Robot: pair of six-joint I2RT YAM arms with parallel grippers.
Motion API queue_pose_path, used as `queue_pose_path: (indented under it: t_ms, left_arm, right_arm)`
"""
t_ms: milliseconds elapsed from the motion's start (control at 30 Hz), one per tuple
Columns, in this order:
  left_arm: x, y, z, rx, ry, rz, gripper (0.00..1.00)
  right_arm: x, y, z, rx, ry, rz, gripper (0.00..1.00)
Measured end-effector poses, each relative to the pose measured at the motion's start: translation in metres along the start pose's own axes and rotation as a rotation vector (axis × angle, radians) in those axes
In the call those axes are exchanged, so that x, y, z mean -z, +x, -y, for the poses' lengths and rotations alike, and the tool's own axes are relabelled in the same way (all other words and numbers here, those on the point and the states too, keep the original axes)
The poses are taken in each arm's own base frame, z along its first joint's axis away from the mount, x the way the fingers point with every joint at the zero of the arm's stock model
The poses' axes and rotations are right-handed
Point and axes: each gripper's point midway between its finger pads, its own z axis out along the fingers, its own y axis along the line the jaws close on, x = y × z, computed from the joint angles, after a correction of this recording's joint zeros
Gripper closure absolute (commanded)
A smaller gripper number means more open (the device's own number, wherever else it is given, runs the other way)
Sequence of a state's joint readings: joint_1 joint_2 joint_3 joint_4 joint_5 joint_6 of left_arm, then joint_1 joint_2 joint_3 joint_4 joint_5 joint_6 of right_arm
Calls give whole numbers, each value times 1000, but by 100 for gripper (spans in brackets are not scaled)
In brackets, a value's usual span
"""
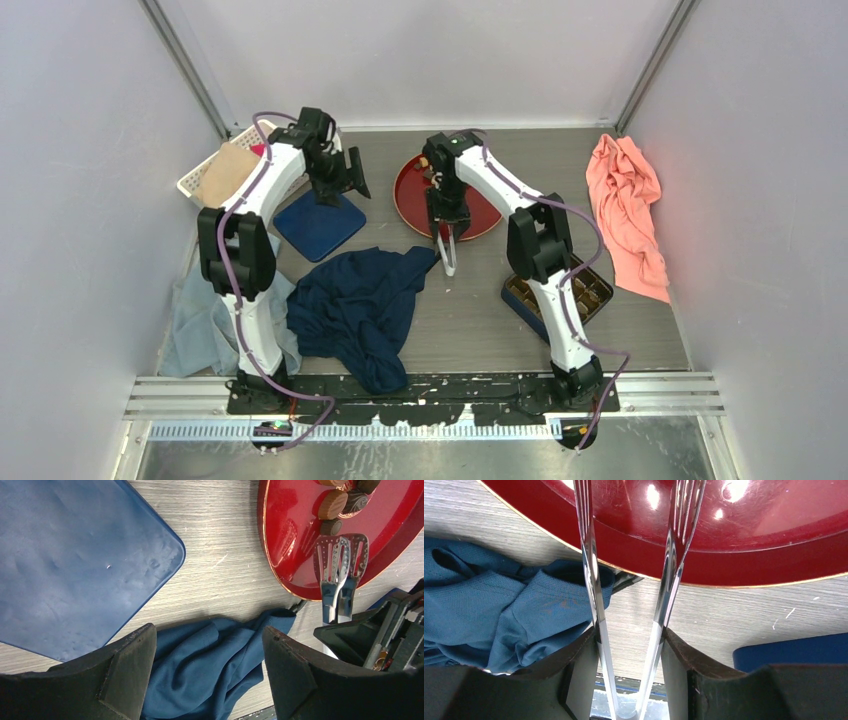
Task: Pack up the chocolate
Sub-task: Pick up the fake chocolate from the plate.
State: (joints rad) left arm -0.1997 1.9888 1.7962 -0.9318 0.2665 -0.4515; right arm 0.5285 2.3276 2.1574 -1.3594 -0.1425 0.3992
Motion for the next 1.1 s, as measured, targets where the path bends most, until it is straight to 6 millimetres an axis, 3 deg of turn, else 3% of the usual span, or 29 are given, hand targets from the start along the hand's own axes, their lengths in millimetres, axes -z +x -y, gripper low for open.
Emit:
queue_pose_path:
  t_ms: [433, 767, 1100]
  left_arm:
    - [3, -4, 0, 2, 7, 10, 22]
    - [4, -6, 2, 2, 12, 17, 22]
    - [4, -7, 2, 0, 14, 20, 22]
  right_arm:
    - [-18, -11, 4, -18, 46, 5, 52]
    - [-13, -24, 5, -18, 65, 54, 56]
    - [-25, -25, 9, -16, 88, 30, 58]
